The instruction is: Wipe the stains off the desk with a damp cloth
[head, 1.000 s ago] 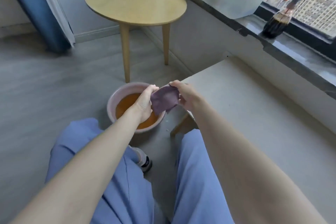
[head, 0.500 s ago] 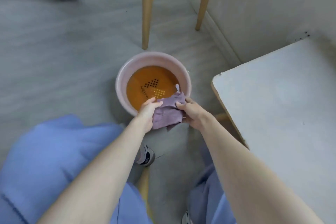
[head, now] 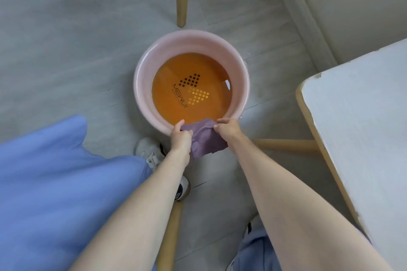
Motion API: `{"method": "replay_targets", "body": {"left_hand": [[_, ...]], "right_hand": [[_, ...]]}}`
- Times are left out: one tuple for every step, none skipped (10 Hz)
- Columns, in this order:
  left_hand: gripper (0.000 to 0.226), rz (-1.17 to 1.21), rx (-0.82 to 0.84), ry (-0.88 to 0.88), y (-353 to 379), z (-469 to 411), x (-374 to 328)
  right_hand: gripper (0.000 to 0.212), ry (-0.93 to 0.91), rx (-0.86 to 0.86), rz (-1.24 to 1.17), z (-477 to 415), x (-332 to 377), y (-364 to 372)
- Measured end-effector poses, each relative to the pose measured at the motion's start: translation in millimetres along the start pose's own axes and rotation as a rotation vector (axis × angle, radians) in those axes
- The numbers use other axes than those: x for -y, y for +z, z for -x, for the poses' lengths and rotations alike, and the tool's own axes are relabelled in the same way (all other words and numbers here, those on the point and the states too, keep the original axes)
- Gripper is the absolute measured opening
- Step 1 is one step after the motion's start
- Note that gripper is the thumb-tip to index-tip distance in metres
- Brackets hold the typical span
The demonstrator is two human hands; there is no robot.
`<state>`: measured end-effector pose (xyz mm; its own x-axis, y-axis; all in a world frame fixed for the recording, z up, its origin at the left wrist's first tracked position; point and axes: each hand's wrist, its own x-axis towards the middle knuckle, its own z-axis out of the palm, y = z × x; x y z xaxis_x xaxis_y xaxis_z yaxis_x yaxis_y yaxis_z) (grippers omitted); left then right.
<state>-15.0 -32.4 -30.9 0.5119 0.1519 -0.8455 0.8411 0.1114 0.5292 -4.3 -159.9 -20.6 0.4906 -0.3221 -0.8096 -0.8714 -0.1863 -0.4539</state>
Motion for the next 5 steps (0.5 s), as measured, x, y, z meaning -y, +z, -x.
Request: {"method": "replay_targets", "body": {"left_hand": [[0.053,-0.088,0.034,-0.007,3.8,-5.5,5.8],[0.054,-0.198,0.076,0.002,8.9,-9.3,10.7],[0.061,-0.473,0.134,0.053,11.5,-8.8,13.1],[0.071,-0.779,0.152,0.136,8.1,-3.7,15.7],[0.072,-0.873,0.097,0.121,3.9,5.8,10.5]], "right_hand": [[0.033,0.042,-0.063,0.002,-13.5,-11.0,3.4],[0.03,0.06,-0.115,0.018,-15.4,-14.3,3.1],[0.029,0.057,-0.122,-0.009,-17.5,-15.0,5.7],[0.024,0.075,-0.095,-0.016,-12.7,-12.9,10.1],[0.023,0.059,-0.09,-0.007,-12.2,-12.3,10.2]]}}
